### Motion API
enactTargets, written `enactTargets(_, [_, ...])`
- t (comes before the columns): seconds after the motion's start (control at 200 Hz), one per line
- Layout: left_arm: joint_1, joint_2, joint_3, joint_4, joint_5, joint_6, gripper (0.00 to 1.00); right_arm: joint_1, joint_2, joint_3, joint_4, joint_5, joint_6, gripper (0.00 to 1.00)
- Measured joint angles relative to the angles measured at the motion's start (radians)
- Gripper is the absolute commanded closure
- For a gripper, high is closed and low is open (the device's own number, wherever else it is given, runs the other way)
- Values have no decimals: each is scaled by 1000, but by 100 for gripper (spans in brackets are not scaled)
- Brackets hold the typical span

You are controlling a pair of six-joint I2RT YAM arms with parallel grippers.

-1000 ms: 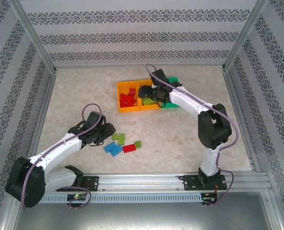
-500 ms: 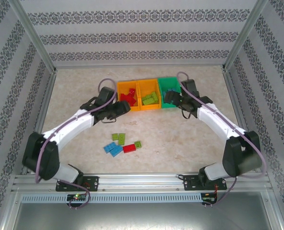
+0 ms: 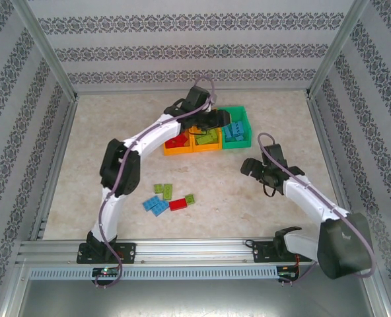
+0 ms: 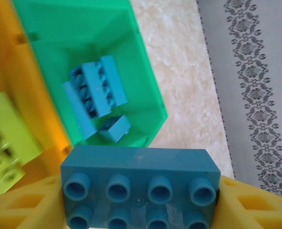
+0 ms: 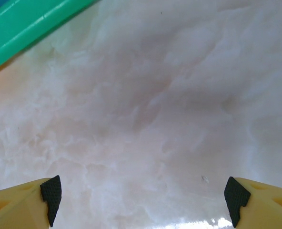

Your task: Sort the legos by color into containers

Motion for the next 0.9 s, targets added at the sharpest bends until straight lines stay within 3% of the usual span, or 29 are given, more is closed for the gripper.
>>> enactTargets(0.135, [-14,152,202,-24,43,-12,48,0,-35,-40,5,-5,7,8])
enactTargets(0.225, [-18,220,289,-30,65,-34,41,1,-42,-53,5,-16,11,8])
enactTargets(0.47, [-20,284,334,-29,92,-101,24,3,-77,-64,11,-27,19,9])
enactTargets(0.56, [-21,284,342,-29,92,-112,13,23,-81,-64,12,-30,17,9])
enactTargets(0.605, [-21,284,342,-27,95,-112,0,37,-81,-64,12,-32,14,9])
enactTargets(0.899, [-22,239,304,-21,86,-121,0,172,-62,-59,11,-17,-44,8])
